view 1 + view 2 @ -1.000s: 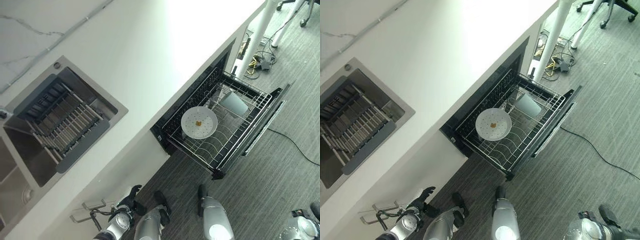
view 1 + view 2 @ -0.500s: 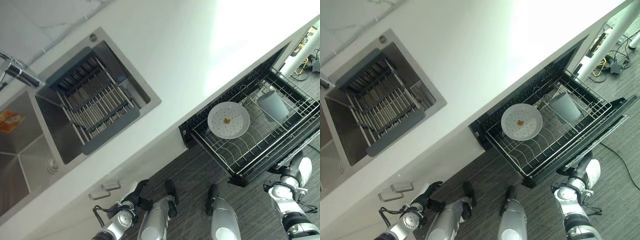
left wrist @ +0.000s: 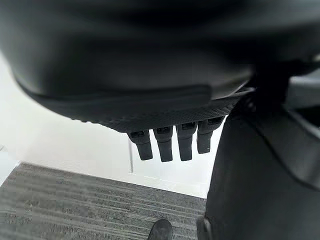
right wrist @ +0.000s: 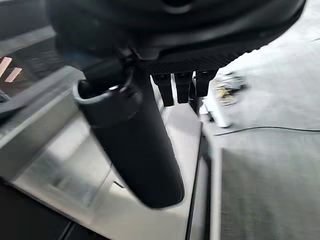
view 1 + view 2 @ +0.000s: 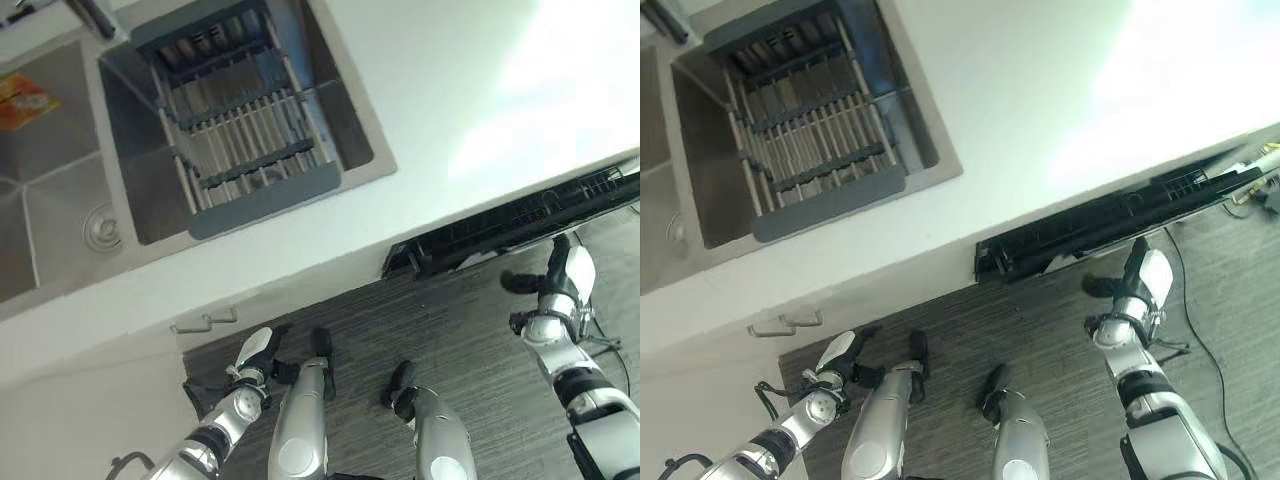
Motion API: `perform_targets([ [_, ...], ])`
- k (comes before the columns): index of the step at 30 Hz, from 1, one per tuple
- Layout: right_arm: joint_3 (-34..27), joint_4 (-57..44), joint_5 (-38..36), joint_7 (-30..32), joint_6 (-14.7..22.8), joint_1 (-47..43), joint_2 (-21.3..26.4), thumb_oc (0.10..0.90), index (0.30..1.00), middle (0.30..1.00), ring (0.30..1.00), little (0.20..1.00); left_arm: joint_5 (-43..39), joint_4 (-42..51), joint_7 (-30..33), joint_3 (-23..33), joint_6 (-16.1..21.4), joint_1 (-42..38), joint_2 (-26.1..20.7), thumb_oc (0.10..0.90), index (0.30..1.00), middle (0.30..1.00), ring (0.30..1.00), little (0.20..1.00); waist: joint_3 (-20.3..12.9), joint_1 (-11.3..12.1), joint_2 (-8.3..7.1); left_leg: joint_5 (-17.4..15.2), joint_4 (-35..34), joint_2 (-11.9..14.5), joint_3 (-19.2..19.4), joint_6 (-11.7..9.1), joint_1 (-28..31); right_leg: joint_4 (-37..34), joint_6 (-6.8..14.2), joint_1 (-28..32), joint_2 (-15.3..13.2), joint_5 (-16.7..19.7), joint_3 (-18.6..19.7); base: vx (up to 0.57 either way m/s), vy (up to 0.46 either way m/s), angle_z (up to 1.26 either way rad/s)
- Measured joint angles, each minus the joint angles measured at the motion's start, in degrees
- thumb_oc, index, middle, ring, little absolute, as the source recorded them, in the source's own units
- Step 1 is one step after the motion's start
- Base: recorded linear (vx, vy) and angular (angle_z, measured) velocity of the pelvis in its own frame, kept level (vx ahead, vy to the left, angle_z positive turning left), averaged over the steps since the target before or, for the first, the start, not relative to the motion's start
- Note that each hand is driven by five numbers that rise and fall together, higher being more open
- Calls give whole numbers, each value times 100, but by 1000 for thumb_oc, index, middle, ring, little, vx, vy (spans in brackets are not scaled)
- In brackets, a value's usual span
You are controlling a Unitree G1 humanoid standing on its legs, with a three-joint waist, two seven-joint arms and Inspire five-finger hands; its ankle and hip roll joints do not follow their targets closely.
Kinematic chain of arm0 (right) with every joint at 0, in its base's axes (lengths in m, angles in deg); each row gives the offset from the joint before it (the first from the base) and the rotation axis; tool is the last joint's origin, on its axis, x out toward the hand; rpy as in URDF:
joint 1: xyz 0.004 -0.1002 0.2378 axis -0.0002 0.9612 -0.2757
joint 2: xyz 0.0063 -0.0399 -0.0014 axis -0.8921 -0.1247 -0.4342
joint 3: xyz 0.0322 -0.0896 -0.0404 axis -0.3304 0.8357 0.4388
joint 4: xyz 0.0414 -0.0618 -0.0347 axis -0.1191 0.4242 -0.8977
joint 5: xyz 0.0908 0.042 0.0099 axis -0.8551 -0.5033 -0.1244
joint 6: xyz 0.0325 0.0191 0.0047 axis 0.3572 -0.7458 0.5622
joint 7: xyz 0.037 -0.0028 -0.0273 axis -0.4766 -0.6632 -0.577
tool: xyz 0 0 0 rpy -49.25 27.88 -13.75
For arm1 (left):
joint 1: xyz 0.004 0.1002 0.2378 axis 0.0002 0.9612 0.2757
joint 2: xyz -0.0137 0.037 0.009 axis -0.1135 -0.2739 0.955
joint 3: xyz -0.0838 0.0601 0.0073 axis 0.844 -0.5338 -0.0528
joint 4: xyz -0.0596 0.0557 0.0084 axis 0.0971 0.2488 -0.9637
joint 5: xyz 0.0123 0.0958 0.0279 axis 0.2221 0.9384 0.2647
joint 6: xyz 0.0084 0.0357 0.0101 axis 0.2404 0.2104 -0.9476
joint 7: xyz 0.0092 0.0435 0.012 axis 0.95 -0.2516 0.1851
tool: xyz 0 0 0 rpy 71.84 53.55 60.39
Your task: Place the dishes in the dishwasher.
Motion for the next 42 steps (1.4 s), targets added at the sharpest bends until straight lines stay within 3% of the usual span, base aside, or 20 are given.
perform_targets([
  [4,462,182,257,-265,-134,-219,-5,800,900,900,900,900,239,-424,-205,148,18,-33,-182,800,900,900,900,900,-2,131,-279,-87,157,8,-102,-30,18,50,30,196,15,-101,-64,158,-60,24],
  [12,945,455,280,-844,-413,-480,-52,800,900,900,900,900,515,-992,-362,327,-12,134,-201,800,900,900,900,900,3,260,-438,-128,347,101,-180,-36,126,112,20,444,93,-103,-151,104,-63,5],
  [18,969,416,281,-892,-419,-472,-492,800,900,900,900,900,616,-1070,-462,571,-163,202,-180,800,900,900,900,900,-2,267,-522,9,174,249,-98,-55,305,133,-89,526,182,-129,-160,3,-61,-1],
  [22,881,-287,273,-900,-32,211,-934,800,900,900,900,900,-352,-1192,-943,1405,-533,373,64,800,900,900,900,900,-16,114,-601,37,63,372,130,-70,593,43,-114,752,220,-195,-142,0,0,-1],
  [25,332,-1067,270,-969,532,1539,-1543,800,900,900,900,900,-1228,-1449,-1414,2298,-746,693,270,800,900,900,900,900,-100,-42,-695,66,-149,451,534,-24,1026,-134,-86,1069,190,-207,-78,2,82,-9],
  [26,406,-1137,267,-1077,645,2120,-1695,800,900,900,900,900,-1577,-1489,-1522,2429,-775,963,350,800,900,900,900,900,-338,-129,-725,-8,-187,410,605,-41,1096,-211,-30,1093,173,-202,-14,-27,121,-23],
  [28,258,-1066,273,-1300,745,3281,-1821,800,900,900,900,900,-2351,-1453,-1607,2695,-802,1412,504,800,900,900,900,900,-848,-216,-704,-62,-217,318,781,10,1191,-264,28,1124,52,-188,72,-64,140,-21],
  [29,122,-710,273,-1414,468,3842,-1760,800,900,900,900,900,-2804,-1276,-1410,2844,-919,1704,634,800,900,900,900,900,-1100,-389,-651,-91,-294,164,874,82,1340,-206,82,1177,-71,-187,193,-148,195,-2],
  [30,-158,-478,268,-1457,201,3954,-1663,800,900,900,900,900,-2970,-997,-1230,2766,-982,1772,658,800,900,900,900,900,-1133,-563,-596,-57,-393,39,861,135,1392,-204,219,1207,-168,-176,206,-160,153,3],
  [31,-362,-439,298,-1493,178,4038,-1661,800,900,900,900,900,-2970,-663,-1086,2782,-1101,1798,602,800,900,900,900,900,-1151,-569,-575,-21,-443,2,847,148,1398,-192,245,1157,-198,-183,235,-232,140,11],
  [32,-835,-449,332,-1497,256,4151,-1643,800,900,900,900,900,-2919,48,-814,2781,-1180,2037,592,800,900,900,900,900,-1333,-500,-505,-44,-551,-84,852,137,1331,-31,268,945,-285,-307,304,-161,51,0],
  [36,-988,-118,341,-1524,634,4096,-1351,800,900,900,900,900,-2153,-33,-496,2768,-1396,2097,524,800,900,900,900,900,-1651,-485,-227,-17,-777,-133,920,78,1188,-3,240,615,-261,-301,472,-141,28,-1],
  [39,-978,55,341,-1577,906,4130,-1321,800,900,900,900,900,-1442,-264,-329,2682,-1415,2458,462,800,900,900,900,900,-1779,-488,-166,23,-823,-140,949,39,1167,71,221,494,-287,-291,481,-133,60,-6],
  [40,-958,63,342,-1620,1040,4131,-1294,800,900,900,900,900,-1292,-317,-314,2378,-1405,2601,471,800,900,900,900,900,-1801,-491,-162,214,-868,-205,951,154,1164,252,201,353,-369,-334,528,-139,99,-8],
  [42,-865,107,344,-1672,1126,4044,-1290,800,900,900,900,900,-1419,-330,-339,2214,-1359,2633,473,800,900,900,900,900,-1853,-479,-167,269,-953,-289,975,164,1175,329,223,288,-443,-353,582,-76,60,-7],
])
